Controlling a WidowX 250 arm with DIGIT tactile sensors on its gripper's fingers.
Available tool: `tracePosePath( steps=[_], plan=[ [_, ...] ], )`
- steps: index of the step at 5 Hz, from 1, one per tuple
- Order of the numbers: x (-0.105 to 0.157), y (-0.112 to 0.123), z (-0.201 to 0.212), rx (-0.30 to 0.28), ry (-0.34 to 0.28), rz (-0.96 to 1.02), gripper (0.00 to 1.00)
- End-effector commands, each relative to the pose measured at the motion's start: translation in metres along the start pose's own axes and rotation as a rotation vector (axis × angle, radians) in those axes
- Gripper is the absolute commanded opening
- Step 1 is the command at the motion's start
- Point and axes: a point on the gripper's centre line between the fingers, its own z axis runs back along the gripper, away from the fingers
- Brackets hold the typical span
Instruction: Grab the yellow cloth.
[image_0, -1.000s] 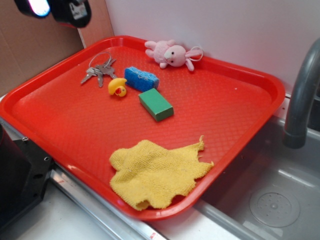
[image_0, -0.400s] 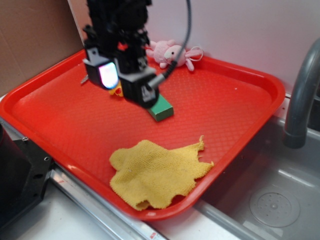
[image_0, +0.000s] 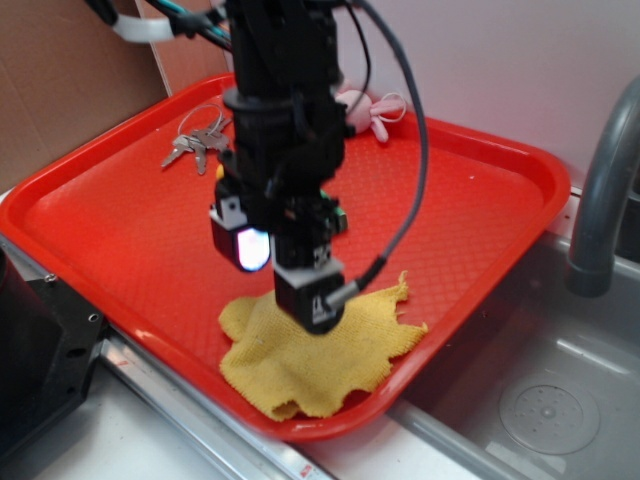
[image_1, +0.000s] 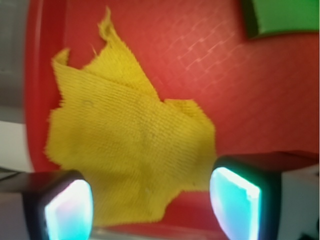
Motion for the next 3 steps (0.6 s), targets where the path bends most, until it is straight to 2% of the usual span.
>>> tracePosePath(
  steps=[1,2,3],
  plan=[
    [-0.012,0.003,-0.031,0.064,0.020,0.043,1.00],
    [-0.039,-0.002,-0.044,0.103,0.031,0.069,0.00],
    [-0.036,0.002,-0.047,0.106,0.039,0.085,0.00]
  ],
)
